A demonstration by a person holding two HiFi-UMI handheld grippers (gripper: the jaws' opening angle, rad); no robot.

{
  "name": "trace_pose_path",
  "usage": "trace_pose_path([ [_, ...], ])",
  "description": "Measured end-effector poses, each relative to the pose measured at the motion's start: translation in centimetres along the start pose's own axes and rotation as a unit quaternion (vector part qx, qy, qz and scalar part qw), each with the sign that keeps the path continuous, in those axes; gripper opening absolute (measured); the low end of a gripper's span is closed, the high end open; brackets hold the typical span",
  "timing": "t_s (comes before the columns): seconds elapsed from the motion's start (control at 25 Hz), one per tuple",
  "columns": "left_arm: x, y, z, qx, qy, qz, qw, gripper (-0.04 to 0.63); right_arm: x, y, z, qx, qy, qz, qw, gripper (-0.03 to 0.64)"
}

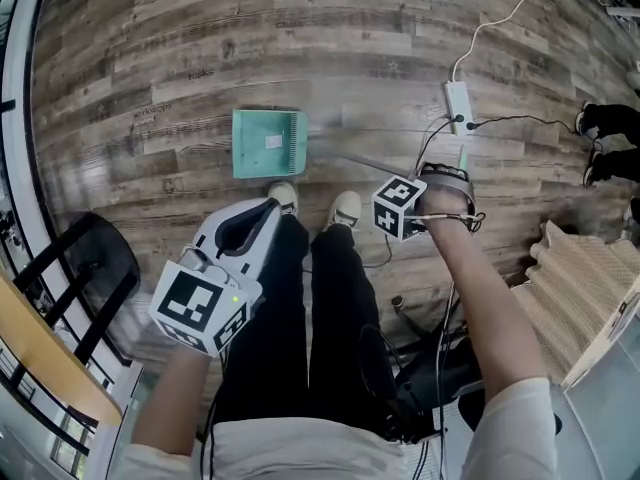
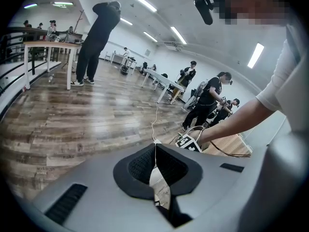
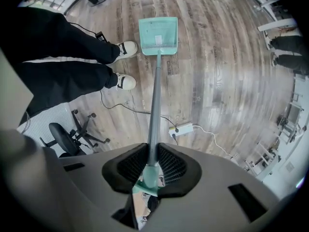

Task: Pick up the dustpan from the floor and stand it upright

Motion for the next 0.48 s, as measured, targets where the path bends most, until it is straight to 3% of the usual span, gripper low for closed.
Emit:
trace_pose_path([
  [0.2, -2.7, 1.1, 0.2, -0.005, -0.005, 0.019, 0.9998, 0.026, 2.3, -2.9, 0.1, 0.006, -0.026, 0.003, 1.000, 0.095],
  [0.4, -8.6, 4.1, 0.2, -0.013, 0.007, 0.065, 0.9978, 0.026, 3.5, -4.8, 0.7, 0.005, -0.045, -0.011, 0.999, 0.097],
  [0.48, -11.3, 6.9, 0.1, -0.029, -0.006, 0.087, 0.9957, 0.026, 3.6, -5.5, 0.9, -0.006, -0.060, -0.020, 0.998, 0.097],
])
Point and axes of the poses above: the fingertips, and each gripper's own axes: y forward along the fingers, z to its left, x out of its top, the point moved 6 cm from there along -y, backward along the fingers, and after that the axes turned 9 degrees about y, right-handed, at the moved point
